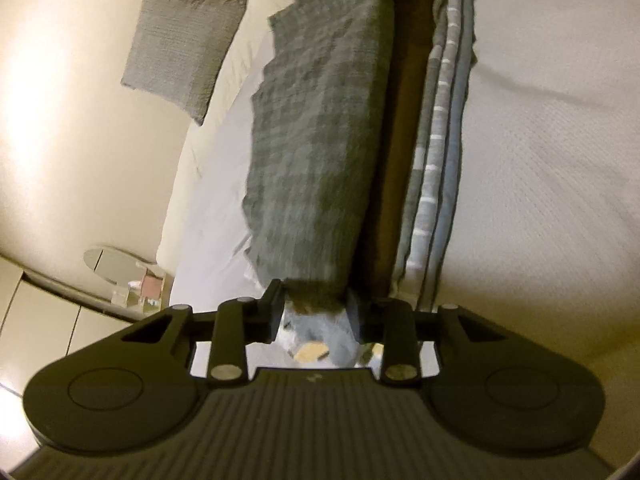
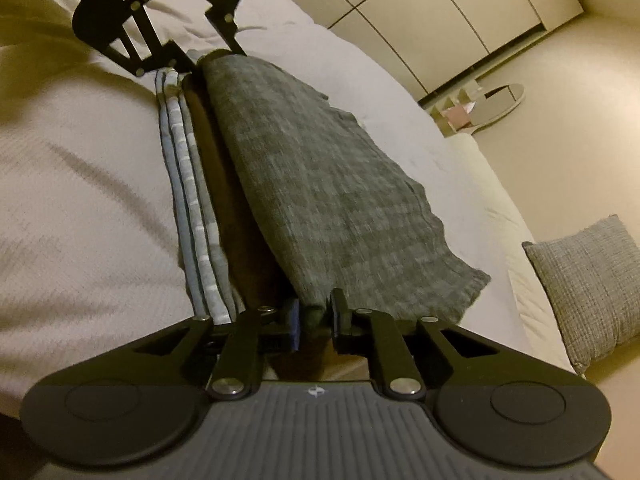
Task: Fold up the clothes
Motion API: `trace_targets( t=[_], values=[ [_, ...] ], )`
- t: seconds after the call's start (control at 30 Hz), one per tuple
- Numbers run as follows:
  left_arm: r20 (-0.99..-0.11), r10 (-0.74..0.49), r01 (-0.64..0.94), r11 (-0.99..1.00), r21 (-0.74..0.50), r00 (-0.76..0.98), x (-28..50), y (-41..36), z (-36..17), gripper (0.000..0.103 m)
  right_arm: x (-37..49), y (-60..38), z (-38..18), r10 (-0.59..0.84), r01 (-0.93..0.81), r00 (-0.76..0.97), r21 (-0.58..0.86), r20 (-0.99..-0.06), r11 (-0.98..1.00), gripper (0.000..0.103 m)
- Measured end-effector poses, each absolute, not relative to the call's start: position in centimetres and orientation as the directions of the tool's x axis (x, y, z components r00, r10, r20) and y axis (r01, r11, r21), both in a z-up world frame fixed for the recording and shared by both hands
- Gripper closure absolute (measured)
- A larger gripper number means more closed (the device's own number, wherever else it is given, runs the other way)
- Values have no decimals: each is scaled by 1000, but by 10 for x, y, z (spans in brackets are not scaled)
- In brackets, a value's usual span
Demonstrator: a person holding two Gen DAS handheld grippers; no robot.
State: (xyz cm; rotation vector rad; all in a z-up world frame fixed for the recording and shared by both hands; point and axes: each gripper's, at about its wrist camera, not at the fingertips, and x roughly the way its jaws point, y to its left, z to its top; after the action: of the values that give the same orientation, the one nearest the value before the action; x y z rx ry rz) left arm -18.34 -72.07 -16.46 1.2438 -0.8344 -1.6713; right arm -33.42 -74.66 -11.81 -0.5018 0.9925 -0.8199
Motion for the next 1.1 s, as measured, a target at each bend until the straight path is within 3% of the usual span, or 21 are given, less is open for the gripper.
trace_targets(
  t=[0.2,0.4,0.67,0.87,1.1],
  values=[
    [-367,-924,361,-380,852,-108,-163,-702,-144,73,-363,-733,-108,-796,464,267,-652,-542,600,85],
    [-344,-931,477,-359,803,-123,-170,-718,-116,73,-366,-726,-82,-770,607,359,-494,-528,622,85],
    [-416,-896,573,-426,700,-157,-192,-753,-129,79,-325,-756,-73,-727,707,472,-279,-499,650,85],
    [-404,-900,571,-420,705,-162,-189,-742,-122,78,-329,-760,-91,-697,682,453,-288,-555,672,84],
    [-394,-885,606,-459,650,-248,-219,-746,-99,70,-362,-777,-59,-785,752,411,-314,-463,579,80]
  ],
)
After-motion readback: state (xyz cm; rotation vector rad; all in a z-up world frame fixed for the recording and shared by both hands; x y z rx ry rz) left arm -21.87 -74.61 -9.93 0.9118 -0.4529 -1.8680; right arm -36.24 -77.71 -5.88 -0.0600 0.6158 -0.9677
